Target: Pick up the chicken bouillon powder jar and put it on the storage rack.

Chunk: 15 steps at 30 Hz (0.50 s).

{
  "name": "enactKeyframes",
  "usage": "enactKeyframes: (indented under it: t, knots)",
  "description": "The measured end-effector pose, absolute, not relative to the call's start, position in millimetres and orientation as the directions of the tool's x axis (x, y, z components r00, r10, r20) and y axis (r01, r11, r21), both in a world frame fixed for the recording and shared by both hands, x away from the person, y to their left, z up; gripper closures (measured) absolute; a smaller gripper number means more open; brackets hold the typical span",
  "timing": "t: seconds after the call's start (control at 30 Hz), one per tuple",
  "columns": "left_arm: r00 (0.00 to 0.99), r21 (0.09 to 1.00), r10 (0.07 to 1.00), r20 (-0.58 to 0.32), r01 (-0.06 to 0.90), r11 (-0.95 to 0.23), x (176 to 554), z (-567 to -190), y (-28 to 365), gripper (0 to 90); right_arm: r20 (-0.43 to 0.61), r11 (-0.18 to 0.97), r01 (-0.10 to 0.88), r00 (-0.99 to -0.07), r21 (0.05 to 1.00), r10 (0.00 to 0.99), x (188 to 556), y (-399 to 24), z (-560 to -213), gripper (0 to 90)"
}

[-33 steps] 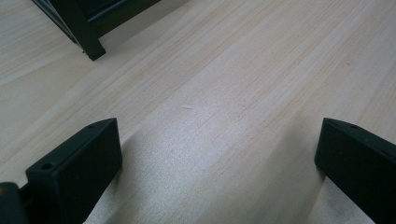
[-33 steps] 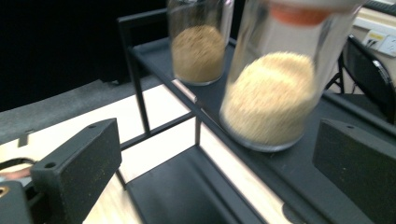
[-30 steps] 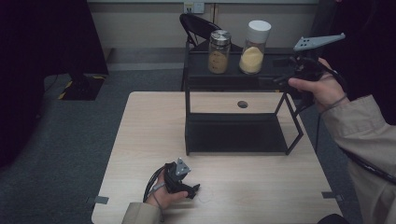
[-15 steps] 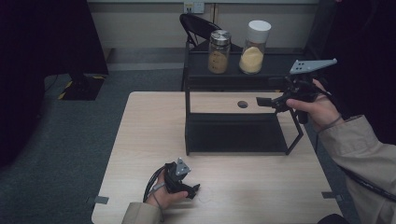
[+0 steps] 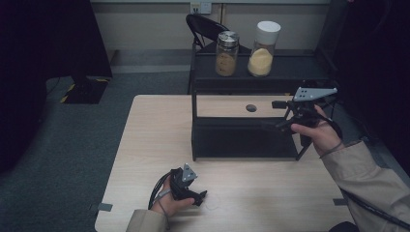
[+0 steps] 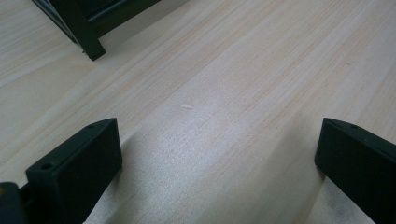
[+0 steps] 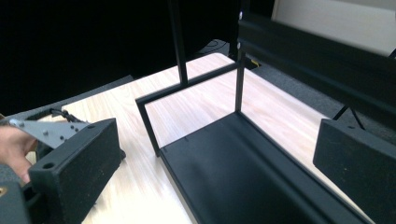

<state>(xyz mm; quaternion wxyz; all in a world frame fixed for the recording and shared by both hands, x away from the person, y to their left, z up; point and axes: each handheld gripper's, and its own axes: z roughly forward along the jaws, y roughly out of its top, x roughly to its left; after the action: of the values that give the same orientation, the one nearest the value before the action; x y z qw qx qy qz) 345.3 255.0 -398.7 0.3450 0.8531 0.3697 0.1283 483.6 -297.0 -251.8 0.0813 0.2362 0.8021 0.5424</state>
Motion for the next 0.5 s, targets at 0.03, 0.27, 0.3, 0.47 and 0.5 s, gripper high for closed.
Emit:
enactKeyframes:
  t: [0.03, 0.27, 0.3, 0.47, 0.5]
  knots:
    - [0.694, 0.684, 0.719, -0.036, 0.542, -0.489, 345.3, -398.7, 255.0, 0.1, 0.130, 0.296, 0.292, -0.875, 0.909, 0.466, 482.7, -297.4, -257.5, 0.0]
    - [0.694, 0.684, 0.719, -0.036, 0.542, -0.489, 345.3, -398.7, 255.0, 0.1, 0.124, 0.341, 0.304, -0.878, 0.890, 0.462, 480.1, -292.1, -285.0, 0.0]
    - [0.694, 0.684, 0.719, -0.036, 0.542, -0.488, 345.3, -398.8, 255.0, 0.1, 0.126, 0.346, 0.309, -0.878, 0.886, 0.461, 479.9, -291.3, -288.1, 0.0]
    - [0.694, 0.684, 0.719, -0.036, 0.542, -0.489, 345.3, -398.7, 255.0, 0.1, 0.123, 0.376, 0.317, -0.881, 0.871, 0.456, 479.0, -286.8, -303.4, 0.0]
    - [0.694, 0.684, 0.719, -0.036, 0.542, -0.488, 345.2, -398.7, 255.0, 0.1, 0.122, 0.383, 0.317, -0.882, 0.868, 0.454, 479.1, -285.9, -306.0, 0.0]
